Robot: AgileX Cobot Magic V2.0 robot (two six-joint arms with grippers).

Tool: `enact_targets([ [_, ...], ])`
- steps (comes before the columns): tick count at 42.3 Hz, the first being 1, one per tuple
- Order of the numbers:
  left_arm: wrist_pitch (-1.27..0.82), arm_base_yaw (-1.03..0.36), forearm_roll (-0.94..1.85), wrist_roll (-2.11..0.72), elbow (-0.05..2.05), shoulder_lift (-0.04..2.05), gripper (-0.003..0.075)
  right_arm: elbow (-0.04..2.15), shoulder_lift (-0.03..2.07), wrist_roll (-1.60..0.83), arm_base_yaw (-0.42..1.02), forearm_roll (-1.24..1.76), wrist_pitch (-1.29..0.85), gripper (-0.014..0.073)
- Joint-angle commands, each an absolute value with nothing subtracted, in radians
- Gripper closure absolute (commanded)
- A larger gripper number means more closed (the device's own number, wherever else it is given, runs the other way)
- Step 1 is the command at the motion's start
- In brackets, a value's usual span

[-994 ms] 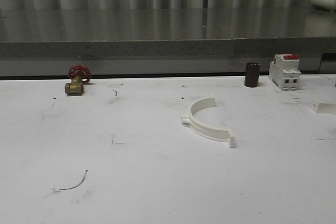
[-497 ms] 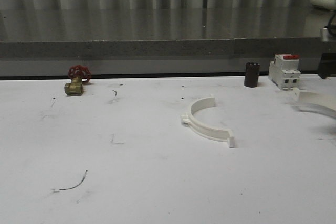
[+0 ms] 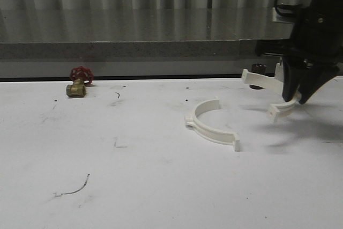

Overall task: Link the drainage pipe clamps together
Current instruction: 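Grasp the other white clamp half with the right gripper and lift, then move the held clamp half onto the first half, closing the ring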

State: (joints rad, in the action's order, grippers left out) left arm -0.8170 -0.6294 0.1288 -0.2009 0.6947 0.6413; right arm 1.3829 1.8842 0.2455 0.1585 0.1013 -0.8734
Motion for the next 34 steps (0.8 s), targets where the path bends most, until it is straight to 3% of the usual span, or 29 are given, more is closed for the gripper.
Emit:
enact_targets([
  [1,-0.773,-0.627,0.118,-0.198,0.722,0.639,0.0365,1.415,1.837,0.306,0.185,0.105,-0.831,0.0385],
  [34,-0.774,-0.627,0.112,-0.198,0.722,0.639,0.0365,1.448,1.951,0.308,0.218,0.071,-0.799,0.0385],
])
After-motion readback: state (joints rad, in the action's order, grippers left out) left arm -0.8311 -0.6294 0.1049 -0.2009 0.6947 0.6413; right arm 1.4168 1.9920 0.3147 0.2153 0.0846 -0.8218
